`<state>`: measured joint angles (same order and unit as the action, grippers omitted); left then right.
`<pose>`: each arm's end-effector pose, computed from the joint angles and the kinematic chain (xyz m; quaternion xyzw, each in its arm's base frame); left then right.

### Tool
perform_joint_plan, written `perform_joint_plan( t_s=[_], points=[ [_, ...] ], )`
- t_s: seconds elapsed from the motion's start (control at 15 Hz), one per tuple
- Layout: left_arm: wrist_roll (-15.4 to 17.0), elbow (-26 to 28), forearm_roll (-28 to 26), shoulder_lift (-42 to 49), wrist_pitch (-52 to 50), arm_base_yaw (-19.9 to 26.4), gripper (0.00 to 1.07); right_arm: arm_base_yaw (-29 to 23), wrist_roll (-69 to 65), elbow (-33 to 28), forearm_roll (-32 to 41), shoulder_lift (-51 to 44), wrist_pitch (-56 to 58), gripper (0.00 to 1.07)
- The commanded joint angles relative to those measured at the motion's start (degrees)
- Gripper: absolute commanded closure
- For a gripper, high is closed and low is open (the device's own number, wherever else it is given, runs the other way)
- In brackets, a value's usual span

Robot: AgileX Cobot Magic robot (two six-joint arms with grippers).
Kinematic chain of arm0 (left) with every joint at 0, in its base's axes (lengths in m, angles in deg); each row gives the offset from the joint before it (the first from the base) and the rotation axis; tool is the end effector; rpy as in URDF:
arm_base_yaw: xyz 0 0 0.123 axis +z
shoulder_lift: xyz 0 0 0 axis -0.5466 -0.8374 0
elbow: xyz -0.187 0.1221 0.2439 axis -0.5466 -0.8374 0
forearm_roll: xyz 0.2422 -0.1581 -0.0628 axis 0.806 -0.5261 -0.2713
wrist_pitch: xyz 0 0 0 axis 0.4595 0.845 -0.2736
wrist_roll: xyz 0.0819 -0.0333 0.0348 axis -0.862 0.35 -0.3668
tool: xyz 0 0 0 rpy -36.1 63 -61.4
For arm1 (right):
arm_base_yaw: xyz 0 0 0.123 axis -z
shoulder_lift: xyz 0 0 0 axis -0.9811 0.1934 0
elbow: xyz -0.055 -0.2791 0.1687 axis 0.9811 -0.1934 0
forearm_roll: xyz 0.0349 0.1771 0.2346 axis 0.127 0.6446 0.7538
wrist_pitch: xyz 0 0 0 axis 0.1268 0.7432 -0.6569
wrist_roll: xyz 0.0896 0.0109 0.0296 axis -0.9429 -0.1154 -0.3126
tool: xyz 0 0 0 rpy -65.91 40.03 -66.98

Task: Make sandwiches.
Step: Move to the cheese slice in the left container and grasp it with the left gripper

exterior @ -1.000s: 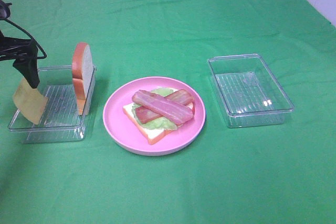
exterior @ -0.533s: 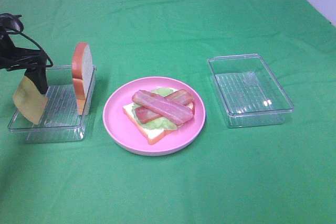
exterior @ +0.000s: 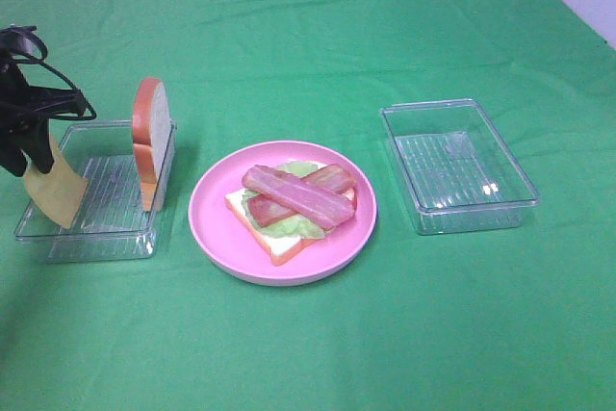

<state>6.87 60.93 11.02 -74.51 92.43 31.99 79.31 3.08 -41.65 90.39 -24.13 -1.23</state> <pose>0.4533 -0.0164 0.1804 -0.0724 0.9947 -0.0443 0.0586 -0.0052 0.0023 0.2798 -0.0482 0.8729 -0.0173 0.4853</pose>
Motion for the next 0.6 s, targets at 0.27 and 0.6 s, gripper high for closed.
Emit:
perform_joint_plan(
  t_s=[0.27, 0.6],
  points=[
    [0.52, -0.34, -0.17, -1.20, 0.23, 0.06, 1.07, 0.23, 0.23, -0.17, 0.11, -1.95, -0.29, 0.12],
    [0.52, 1.60, -0.46, 0.29, 1.83, -0.06, 1.07, 0.23, 0.23, -0.17, 0.11, -1.95, -0.29, 0.12]
  ],
)
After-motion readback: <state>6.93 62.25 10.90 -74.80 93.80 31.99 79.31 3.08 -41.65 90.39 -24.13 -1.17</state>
